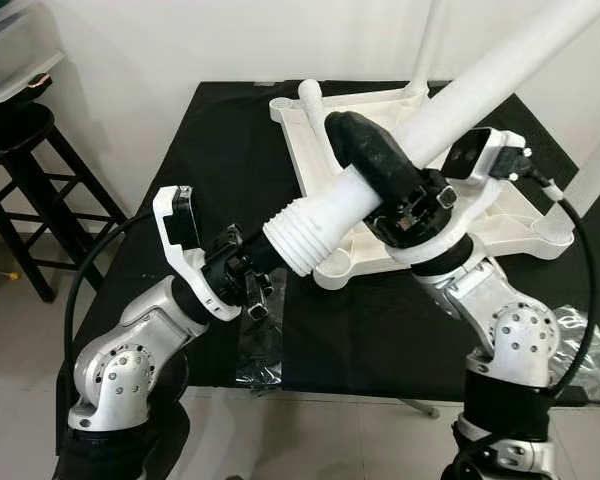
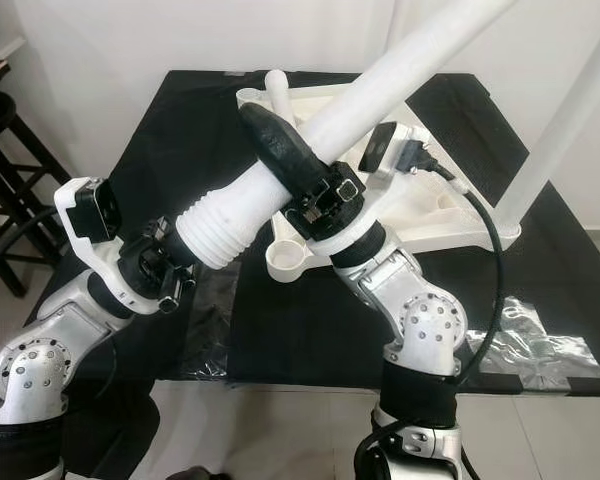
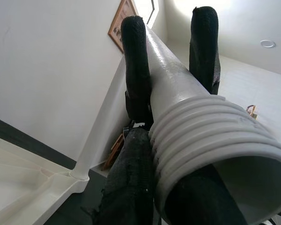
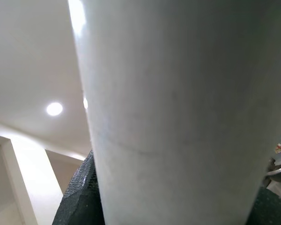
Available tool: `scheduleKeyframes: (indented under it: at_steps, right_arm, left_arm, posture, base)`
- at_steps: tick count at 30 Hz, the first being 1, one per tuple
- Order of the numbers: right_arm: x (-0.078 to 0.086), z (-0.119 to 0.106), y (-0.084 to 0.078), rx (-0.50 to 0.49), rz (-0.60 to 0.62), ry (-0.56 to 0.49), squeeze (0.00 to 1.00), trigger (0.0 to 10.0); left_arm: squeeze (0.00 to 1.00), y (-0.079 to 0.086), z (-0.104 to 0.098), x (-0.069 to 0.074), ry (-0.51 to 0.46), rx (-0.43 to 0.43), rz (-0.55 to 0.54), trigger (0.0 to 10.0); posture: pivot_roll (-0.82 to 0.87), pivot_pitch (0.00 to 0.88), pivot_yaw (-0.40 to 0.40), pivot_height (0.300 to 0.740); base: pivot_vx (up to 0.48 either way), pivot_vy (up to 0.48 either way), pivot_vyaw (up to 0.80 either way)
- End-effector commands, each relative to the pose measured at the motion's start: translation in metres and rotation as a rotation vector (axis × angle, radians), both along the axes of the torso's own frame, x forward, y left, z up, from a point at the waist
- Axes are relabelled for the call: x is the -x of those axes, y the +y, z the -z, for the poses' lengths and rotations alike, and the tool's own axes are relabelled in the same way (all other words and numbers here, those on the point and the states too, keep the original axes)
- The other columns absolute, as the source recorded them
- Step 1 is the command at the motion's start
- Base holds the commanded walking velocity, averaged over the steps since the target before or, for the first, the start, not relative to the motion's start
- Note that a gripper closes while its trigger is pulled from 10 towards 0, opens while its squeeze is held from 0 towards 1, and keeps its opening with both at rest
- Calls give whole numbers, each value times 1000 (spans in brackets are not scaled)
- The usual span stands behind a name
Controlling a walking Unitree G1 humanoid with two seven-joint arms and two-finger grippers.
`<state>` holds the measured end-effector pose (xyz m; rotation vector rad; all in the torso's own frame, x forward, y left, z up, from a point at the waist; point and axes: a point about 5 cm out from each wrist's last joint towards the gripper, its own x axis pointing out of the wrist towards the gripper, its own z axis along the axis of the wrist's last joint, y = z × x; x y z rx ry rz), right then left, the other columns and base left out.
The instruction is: Building children table
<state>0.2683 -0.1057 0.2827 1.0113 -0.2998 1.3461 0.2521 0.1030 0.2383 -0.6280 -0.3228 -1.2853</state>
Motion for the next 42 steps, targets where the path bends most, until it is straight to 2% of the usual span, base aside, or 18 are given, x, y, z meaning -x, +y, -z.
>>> scheduleKeyframes:
  at_steps: [1, 2, 3, 6, 7, 10, 12, 17, 22, 26, 27, 32, 33, 35, 36, 37, 39, 42]
  right_arm:
    - [6, -2, 6, 4, -51, -21, 0, 0]
    - [6, -2, 6, 4, -51, -21, 0, 0]
    - [5, -2, 6, 4, -46, -18, 0, 0]
    - [5, -2, 6, 2, -42, -16, 0, 0]
    - [2, -3, 5, 0, -19, -8, 0, 0]
    - [-6, -5, 0, -11, 43, 19, 0, 0]
    - [-16, -8, -10, -46, 110, 51, 0, 0]
    - [-20, -10, -16, -56, 157, 61, 0, 0]
    - [-39, -17, -36, -72, 327, 117, 0, 0]
    - [-44, -22, -42, -39, 404, 103, 0, 0]
    - [-47, -22, -42, 22, 463, 95, 0, 0]
    - [-57, -17, -43, 132, 596, 105, 0, 0]
    - [-60, -14, -41, 191, 649, 93, 0, 3961]
    - [-62, -11, -40, 232, 683, 80, 0, 3961]
    - [-64, -8, -37, 286, 720, 68, 0, 10000]
    - [-67, -3, -34, 363, 768, 46, 0, 10000]
    - [-70, 2, -30, 446, 823, 19, 0, 10000]
    - [-71, 3, -29, 465, 840, 10, 0, 10000]
  left_arm:
    - [0, -6, 4, 4, 9, -23, 59, 980]
    - [0, -6, 4, 4, 9, -23, 59, 980]
    - [949, -6, 5, 3, 22, -19, 56, 5255]
    - [949, -6, 6, 2, 35, -16, 54, 5255]
    - [1000, -4, 8, 1, 48, -20, 43, 10000]
    - [1000, 1, 14, 1, 68, -29, 34, 10000]
    - [1000, 13, 29, 2, 116, -45, 27, 10000]
    - [1000, 20, 40, 4, 142, -91, 11, 10000]
    - [1000, 37, 52, 6, 178, -132, -64, 10000]
    - [1000, 47, 55, 4, 184, -159, -135, 10000]
    - [1000, 54, 56, 0, 183, -179, -185, 10000]
    - [1000, 66, 55, -10, 171, -241, -309, 10000]
    - [1000, 72, 55, -19, 180, -264, -401, 10000]
    - [1000, 77, 54, -24, 187, -277, -464, 10000]
    - [0, 86, 53, -36, 222, -273, -606, 10000]
    - [0, 94, 52, -46, 260, -260, -751, 10000]
    - [0, 105, 52, -55, 312, -232, -925, 10000]
    - [0, 108, 53, -56, 330, -219, -982, 10000]
  posture:
    - [47, 90, -4, 740]
    - [47, 90, -4, 740]
    - [47, 90, -3, 740]
    - [47, 90, -3, 740]
    - [47, 90, -2, 740]
    - [47, 90, -2, 740]
    - [48, 92, -2, 740]
    - [52, 96, -1, 740]
    - [48, 101, -6, 740]
    - [42, 101, -1, 740]
    - [43, 103, 0, 740]
    - [43, 103, 0, 740]
    - [43, 103, 0, 740]
    - [43, 103, 0, 740]
    - [45, 104, 0, 740]
    - [45, 104, 0, 740]
    - [42, 102, 2, 740]
    - [42, 102, 2, 740]
  base:
    - [0, 0, 0]
    - [0, 0, 0]
    - [0, 0, 0]
    - [0, 0, 0]
    - [0, 0, 0]
    - [0, 0, 0]
    - [0, 0, 0]
    - [0, 0, 0]
    - [0, 0, 0]
    - [0, 0, 0]
    - [0, 0, 0]
    - [0, 0, 0]
    - [0, 0, 0]
    - [0, 0, 0]
    - [0, 0, 0]
    - [0, 0, 0]
    - [0, 0, 0]
    - [0, 0, 0]
